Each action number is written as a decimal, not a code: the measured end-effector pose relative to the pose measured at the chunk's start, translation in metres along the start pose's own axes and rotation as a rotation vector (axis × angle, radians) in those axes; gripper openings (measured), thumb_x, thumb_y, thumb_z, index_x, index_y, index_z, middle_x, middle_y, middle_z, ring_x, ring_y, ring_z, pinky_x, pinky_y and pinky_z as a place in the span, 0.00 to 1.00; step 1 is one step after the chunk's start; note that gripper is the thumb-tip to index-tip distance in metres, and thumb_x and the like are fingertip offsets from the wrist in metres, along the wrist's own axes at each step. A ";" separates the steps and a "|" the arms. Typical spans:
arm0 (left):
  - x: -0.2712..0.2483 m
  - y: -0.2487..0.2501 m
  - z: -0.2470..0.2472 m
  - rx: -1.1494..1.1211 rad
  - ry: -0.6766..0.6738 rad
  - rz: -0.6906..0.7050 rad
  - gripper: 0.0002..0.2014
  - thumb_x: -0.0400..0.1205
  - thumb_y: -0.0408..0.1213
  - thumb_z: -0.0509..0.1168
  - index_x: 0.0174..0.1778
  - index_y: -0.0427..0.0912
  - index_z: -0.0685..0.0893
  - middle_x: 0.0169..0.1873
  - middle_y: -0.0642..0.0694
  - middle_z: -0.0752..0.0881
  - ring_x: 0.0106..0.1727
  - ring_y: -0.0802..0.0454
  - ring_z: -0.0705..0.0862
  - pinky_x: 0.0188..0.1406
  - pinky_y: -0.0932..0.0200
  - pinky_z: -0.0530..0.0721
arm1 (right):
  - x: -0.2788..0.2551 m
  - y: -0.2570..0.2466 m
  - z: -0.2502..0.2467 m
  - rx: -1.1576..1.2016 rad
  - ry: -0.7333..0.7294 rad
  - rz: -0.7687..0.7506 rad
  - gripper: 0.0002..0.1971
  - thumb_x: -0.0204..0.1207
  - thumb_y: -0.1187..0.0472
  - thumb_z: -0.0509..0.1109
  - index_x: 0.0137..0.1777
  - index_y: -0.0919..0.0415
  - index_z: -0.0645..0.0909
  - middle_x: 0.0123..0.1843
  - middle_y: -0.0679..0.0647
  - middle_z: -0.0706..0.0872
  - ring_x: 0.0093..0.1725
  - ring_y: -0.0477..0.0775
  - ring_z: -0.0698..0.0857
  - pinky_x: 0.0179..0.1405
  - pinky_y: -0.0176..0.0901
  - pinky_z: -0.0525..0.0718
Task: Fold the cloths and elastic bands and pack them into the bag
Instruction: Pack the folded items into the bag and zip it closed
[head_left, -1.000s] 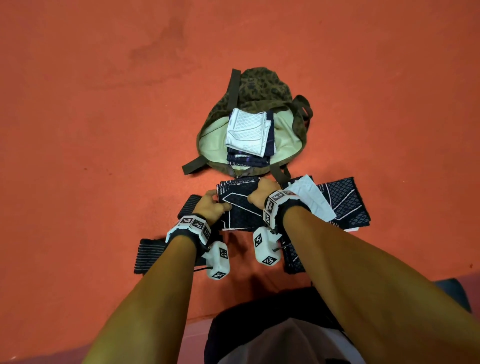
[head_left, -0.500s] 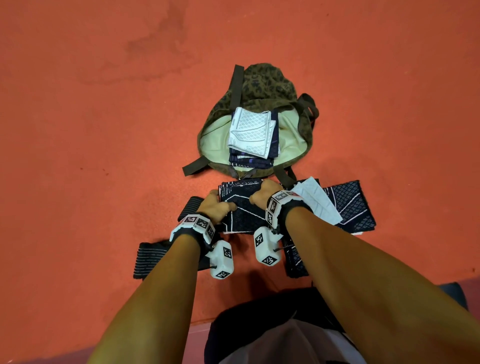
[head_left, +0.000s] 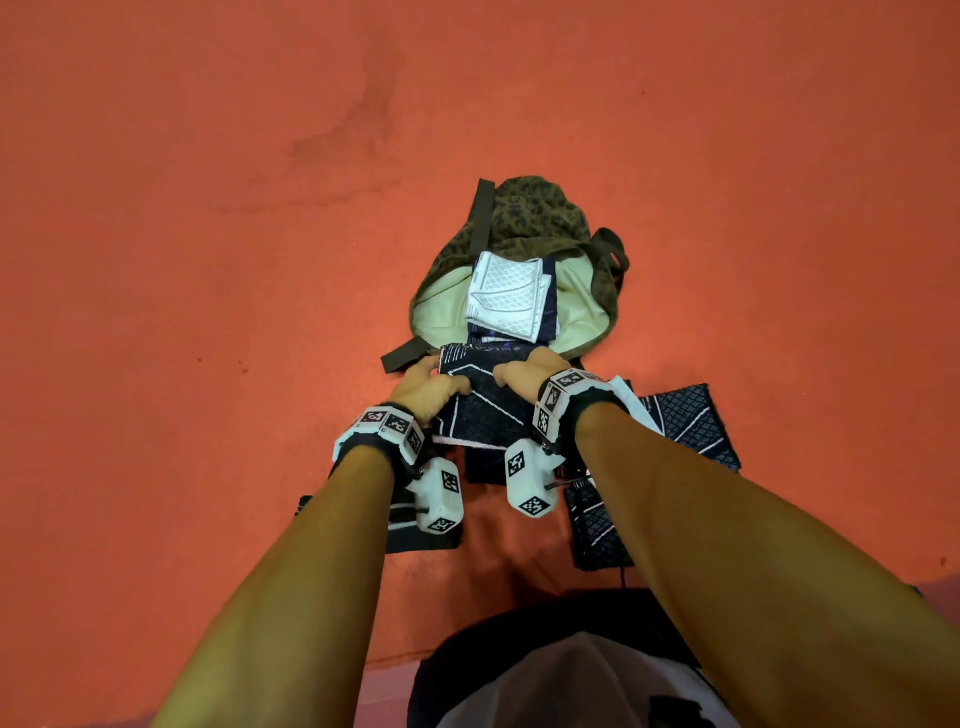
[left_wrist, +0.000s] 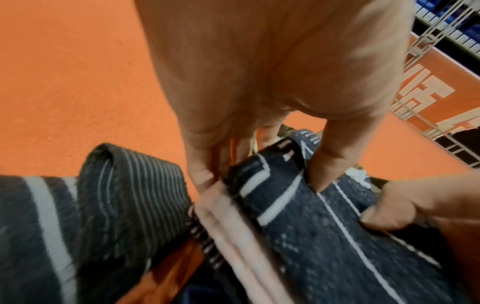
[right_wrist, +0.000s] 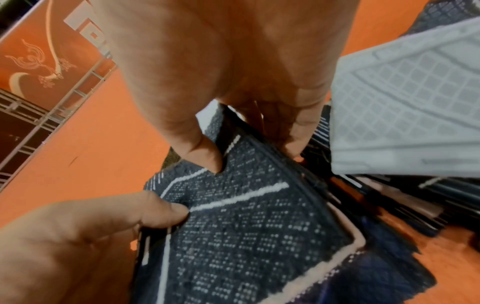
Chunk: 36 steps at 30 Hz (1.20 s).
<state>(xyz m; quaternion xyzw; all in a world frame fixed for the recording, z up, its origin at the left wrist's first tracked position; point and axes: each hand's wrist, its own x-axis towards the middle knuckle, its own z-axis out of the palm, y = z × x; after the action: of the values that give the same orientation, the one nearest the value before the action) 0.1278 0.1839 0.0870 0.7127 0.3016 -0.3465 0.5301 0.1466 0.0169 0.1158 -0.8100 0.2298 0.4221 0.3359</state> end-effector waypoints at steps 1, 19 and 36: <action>-0.003 0.007 -0.001 0.002 0.010 0.021 0.26 0.69 0.35 0.73 0.65 0.44 0.80 0.50 0.43 0.90 0.47 0.46 0.90 0.47 0.52 0.89 | -0.002 -0.003 -0.005 0.019 0.008 -0.002 0.20 0.66 0.50 0.71 0.55 0.60 0.77 0.47 0.53 0.81 0.45 0.56 0.82 0.38 0.45 0.74; 0.045 0.088 0.015 -0.116 0.084 0.150 0.22 0.79 0.32 0.71 0.70 0.44 0.78 0.47 0.46 0.89 0.50 0.46 0.89 0.60 0.46 0.87 | 0.047 -0.038 -0.072 0.283 0.204 -0.096 0.25 0.64 0.45 0.72 0.60 0.57 0.78 0.50 0.52 0.84 0.46 0.56 0.84 0.50 0.49 0.84; 0.110 0.072 0.024 0.031 0.135 0.180 0.12 0.61 0.64 0.66 0.41 0.80 0.83 0.44 0.54 0.93 0.49 0.48 0.91 0.61 0.44 0.86 | 0.092 -0.024 -0.070 0.210 0.239 -0.112 0.20 0.75 0.64 0.65 0.67 0.56 0.75 0.52 0.53 0.80 0.50 0.59 0.81 0.47 0.42 0.75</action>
<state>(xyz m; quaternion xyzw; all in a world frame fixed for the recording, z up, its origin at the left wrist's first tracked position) 0.2443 0.1492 0.0324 0.7668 0.2657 -0.2534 0.5265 0.2492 -0.0264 0.0759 -0.8264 0.2657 0.2770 0.4121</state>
